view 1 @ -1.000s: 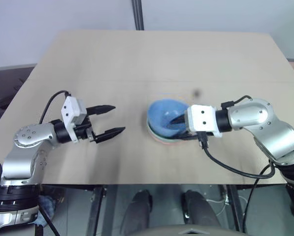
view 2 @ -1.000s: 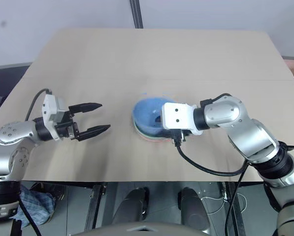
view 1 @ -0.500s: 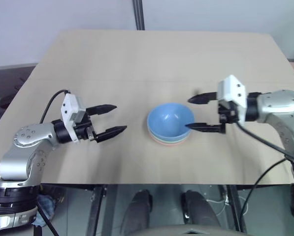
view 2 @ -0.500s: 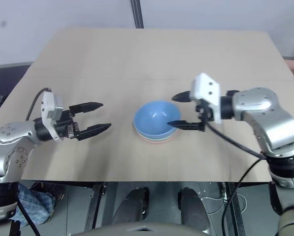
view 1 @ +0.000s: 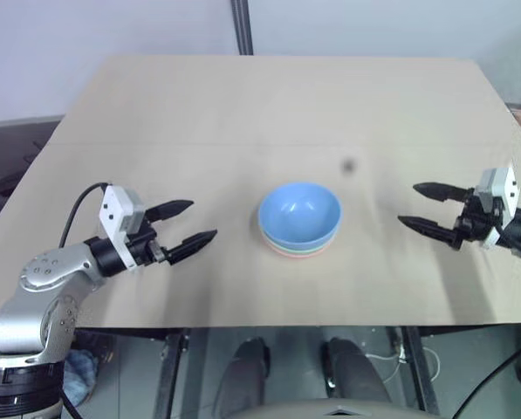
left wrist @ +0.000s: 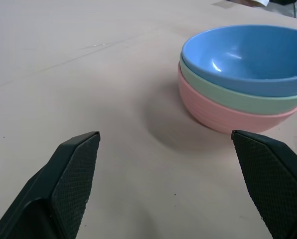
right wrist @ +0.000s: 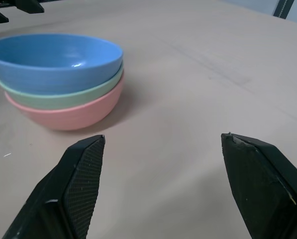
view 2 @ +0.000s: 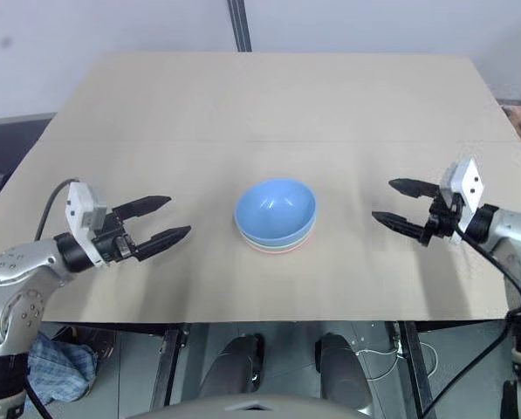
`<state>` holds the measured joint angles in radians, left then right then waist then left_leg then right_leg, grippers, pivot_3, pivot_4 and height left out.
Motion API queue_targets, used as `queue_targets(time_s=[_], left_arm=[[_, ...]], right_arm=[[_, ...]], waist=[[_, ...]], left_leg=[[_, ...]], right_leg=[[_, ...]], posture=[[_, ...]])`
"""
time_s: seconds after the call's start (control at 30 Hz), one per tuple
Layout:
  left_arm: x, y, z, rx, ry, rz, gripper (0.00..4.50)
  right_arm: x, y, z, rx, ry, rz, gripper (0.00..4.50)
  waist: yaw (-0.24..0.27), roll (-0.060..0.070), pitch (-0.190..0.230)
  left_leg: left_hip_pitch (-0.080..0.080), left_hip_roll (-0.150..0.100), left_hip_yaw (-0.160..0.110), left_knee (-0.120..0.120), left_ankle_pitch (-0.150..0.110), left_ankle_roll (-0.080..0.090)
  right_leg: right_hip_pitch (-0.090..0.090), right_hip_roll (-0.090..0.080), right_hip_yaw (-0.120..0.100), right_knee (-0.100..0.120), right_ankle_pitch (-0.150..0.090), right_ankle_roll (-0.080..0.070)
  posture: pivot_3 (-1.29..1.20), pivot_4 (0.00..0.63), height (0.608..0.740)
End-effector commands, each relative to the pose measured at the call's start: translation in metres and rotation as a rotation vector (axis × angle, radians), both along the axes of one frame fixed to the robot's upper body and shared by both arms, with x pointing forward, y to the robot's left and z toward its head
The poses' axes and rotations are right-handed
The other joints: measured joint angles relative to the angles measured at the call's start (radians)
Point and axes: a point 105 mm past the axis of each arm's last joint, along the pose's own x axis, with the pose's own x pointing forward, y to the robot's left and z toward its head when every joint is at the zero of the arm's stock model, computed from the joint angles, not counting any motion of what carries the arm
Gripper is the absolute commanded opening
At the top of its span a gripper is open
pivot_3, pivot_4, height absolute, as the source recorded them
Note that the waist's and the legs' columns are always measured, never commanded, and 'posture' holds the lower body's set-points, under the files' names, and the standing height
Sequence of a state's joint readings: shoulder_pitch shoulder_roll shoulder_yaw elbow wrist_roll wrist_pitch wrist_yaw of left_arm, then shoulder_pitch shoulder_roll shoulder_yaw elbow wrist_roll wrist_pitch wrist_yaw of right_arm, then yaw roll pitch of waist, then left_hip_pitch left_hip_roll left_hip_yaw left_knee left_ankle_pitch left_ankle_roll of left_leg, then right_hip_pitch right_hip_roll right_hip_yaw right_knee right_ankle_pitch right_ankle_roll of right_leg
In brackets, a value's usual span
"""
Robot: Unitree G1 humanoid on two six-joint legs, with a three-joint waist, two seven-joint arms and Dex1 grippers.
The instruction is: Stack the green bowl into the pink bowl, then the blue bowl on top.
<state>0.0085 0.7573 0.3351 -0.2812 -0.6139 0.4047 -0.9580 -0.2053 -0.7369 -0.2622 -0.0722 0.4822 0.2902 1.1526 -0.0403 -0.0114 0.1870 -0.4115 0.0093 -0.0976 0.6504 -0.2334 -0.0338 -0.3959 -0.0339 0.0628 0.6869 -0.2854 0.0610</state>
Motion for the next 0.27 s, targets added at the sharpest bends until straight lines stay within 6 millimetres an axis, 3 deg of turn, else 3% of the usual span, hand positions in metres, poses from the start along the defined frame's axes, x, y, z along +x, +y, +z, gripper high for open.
queue_targets(time_s=[0.03, 0.27], left_arm=[[-0.0064, -0.0012, 0.0128, 0.01, -0.071, -0.001, 4.5], [-0.012, -0.004, 0.0104, 0.03, -0.087, -0.03, 4.5]], right_arm=[[-0.0078, -0.0101, 0.0033, 0.0, -0.071, -0.013, 3.91], [-0.0103, -0.0106, 0.0034, 0.005, -0.072, 0.0, 3.91]], waist=[[0.001, 0.0, 0.0], [-0.001, 0.0, 0.0]], left_leg=[[0.0, 0.0, 0.0, 0.0, 0.0, 0.0], [0.005, 0.0, 0.003, 0.0, 0.0, 0.0]], right_leg=[[0.0, 0.0, 0.0, 0.0, 0.0, 0.0], [0.003, 0.001, 0.003, 0.002, 0.0, 0.0]], posture=[[0.0, 0.15, 0.74], [0.0, 0.15, 0.74]])
